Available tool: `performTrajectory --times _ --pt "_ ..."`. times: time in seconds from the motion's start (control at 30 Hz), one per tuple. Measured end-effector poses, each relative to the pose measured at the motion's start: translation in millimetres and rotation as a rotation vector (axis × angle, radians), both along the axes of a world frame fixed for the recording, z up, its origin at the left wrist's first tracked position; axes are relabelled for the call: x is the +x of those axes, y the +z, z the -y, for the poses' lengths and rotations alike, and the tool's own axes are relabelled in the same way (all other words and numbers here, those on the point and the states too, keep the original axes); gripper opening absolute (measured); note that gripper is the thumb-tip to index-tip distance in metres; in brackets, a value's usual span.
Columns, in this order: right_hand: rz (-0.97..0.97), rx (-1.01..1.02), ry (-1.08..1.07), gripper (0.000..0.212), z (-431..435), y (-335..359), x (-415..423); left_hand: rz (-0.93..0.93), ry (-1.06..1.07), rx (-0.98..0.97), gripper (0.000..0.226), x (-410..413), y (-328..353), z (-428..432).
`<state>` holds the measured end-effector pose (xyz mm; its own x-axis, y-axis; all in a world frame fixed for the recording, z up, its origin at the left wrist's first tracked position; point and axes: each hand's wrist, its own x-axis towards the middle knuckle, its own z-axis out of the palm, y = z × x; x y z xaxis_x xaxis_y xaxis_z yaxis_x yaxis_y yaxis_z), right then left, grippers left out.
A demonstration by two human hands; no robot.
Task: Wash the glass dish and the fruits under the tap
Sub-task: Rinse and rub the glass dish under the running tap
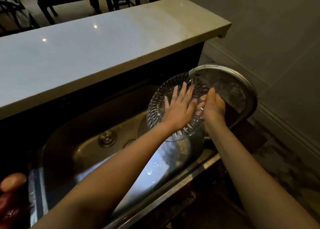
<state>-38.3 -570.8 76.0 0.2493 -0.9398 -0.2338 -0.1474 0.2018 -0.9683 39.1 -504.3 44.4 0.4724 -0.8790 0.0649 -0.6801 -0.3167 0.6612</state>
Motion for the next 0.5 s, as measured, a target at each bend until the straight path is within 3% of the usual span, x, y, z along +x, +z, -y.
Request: performTrajectory --times 0.1,0.23,0.5 --pt "-0.03 -0.089 0.073 0.038 -6.4 -0.2 -0.5 0.004 0.034 -0.073 0.053 11.3 14.8 24.5" --pt "-0.018 -0.105 0.149 0.038 -25.9 -7.7 -6.2 0.06 0.087 0.003 0.043 39.7 30.3 46.6" --pt "0.102 -0.006 0.108 0.04 -16.8 2.8 -22.7 -0.355 0.274 0.085 0.058 94.9 -24.8 -15.2"
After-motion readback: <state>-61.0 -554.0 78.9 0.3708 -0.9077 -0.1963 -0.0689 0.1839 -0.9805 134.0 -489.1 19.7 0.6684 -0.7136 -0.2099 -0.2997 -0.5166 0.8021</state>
